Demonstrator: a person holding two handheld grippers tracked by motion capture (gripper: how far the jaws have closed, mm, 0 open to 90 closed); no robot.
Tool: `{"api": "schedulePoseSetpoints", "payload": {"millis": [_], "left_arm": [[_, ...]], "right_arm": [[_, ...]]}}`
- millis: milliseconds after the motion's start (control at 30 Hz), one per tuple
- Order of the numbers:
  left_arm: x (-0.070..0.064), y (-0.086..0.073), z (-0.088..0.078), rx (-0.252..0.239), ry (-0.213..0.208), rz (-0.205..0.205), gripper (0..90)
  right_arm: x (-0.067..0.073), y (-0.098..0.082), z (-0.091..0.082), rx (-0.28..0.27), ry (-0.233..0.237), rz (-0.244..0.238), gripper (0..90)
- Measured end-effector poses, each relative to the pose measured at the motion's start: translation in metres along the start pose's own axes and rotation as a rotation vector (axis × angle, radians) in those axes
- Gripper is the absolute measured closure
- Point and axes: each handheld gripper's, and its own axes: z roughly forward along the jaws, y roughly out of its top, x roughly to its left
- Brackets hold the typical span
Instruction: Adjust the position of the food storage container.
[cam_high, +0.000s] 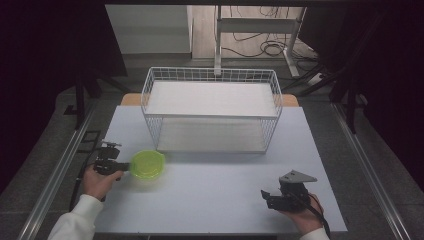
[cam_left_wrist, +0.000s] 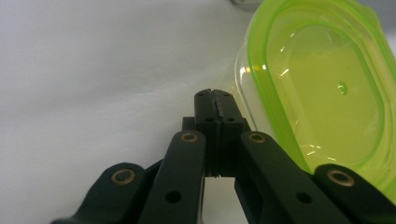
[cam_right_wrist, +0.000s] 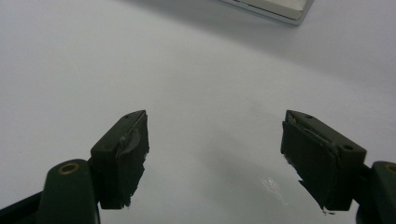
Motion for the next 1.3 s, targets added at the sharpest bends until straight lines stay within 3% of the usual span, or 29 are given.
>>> {"api": "schedulePoseSetpoints", "payload": {"millis": [200,400,500,900,1167,1200,1300], "left_arm": [[-0.015,0.000,0.009,0.001,-0.039,0.009,90.0],[-0.030,0.004,0.018,0.006,-0.045,0.023,90.0],[-0.037,0.007,0.021,-0.001,-0.091,0.024,90.0],[-0.076,0.015,0.044,0.023,-0.107,0.084,90.0],[-0.097,0.020,0.056,0.016,-0.139,0.088,90.0],[-0.103,0.021,0.058,0.021,-0.141,0.110,90.0],[-0.113,0.023,0.061,0.016,-0.157,0.121,90.0]], "right_arm": [[0.000,0.000,0.000,0.001,0.000,-0.001,23.4],[0.000,0.001,0.000,0.000,0.001,-0.001,23.4],[0.000,0.001,0.000,0.003,0.001,-0.002,23.4],[0.000,0.000,0.000,0.002,0.001,-0.003,23.4],[0.000,0.000,0.000,0.006,-0.001,-0.006,23.4],[0.000,0.000,0.001,0.007,0.000,-0.006,23.4],[0.000,0.000,0.001,0.011,0.000,-0.008,23.4]]}}
